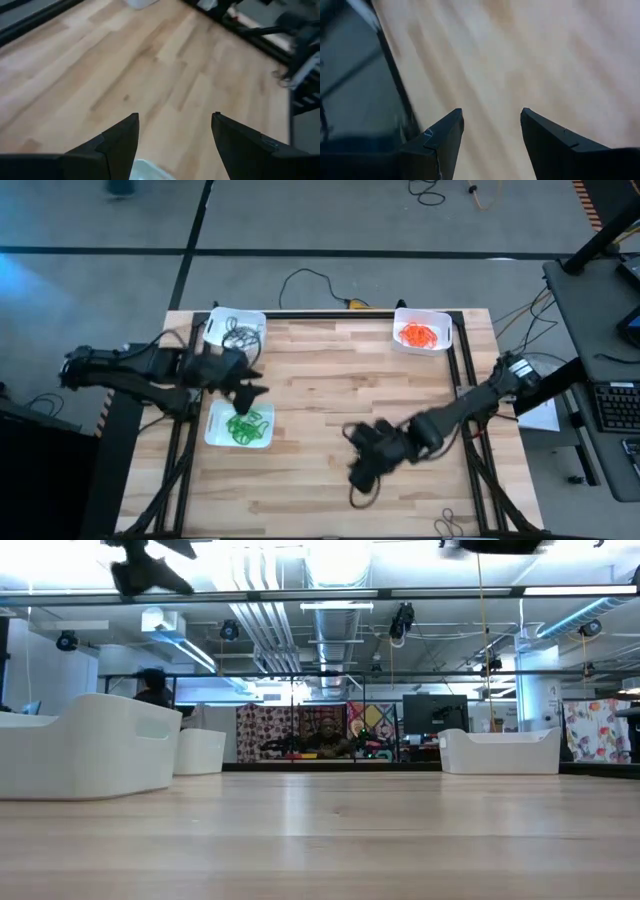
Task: Sort rubber bands into baskets
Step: Put the purple rubber band into the top left white bin
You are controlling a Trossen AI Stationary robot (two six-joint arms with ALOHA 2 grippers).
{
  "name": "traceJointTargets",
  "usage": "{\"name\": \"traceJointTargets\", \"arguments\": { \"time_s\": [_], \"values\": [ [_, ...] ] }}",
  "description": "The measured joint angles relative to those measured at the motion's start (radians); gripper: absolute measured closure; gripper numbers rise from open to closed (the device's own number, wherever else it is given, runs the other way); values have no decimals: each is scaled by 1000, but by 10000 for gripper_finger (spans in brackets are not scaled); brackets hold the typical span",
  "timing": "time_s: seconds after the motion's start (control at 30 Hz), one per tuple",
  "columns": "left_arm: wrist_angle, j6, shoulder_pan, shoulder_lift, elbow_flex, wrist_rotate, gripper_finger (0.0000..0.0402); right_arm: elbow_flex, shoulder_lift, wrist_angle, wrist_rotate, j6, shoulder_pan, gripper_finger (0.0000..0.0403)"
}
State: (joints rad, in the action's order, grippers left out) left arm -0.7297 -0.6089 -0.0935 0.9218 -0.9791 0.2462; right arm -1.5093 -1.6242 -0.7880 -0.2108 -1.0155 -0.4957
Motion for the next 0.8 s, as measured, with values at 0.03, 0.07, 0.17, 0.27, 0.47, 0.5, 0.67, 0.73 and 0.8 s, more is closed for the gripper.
{"name": "traceJointTargets", "arguments": {
  "time_s": [0.03, 0.07, 0.17, 0.27, 0.47, 0.5, 0.67, 0.73, 0.8],
  "values": [
    [9, -36, -59, 1, 0, 43, 169, 0, -9, -39, 41, -54, -25, 211],
    [22, -68, -111, 5, 0, 81, 169, 0, -18, -81, 88, -114, -51, 211],
    [92, -93, -239, 28, 0, 189, 169, 0, -60, -173, 204, -280, -140, 211],
    [150, -83, -319, 56, 0, 268, 169, 1, -108, -211, 310, -381, -221, 211],
    [164, -65, -360, 94, -1, 287, 169, 11, -226, -210, 610, -483, -285, 211],
    [156, -65, -363, 98, -1, 287, 169, 14, -245, -210, 662, -486, -288, 211],
    [117, -54, -386, 104, -1, 249, 169, 37, -320, -203, 855, -460, -290, 211],
    [95, -45, -397, 103, -1, 241, 169, 51, -335, -205, 904, -459, -290, 211],
    [73, -29, -404, 102, -1, 240, 169, 67, -344, -199, 946, -472, -292, 211]
  ]
}}
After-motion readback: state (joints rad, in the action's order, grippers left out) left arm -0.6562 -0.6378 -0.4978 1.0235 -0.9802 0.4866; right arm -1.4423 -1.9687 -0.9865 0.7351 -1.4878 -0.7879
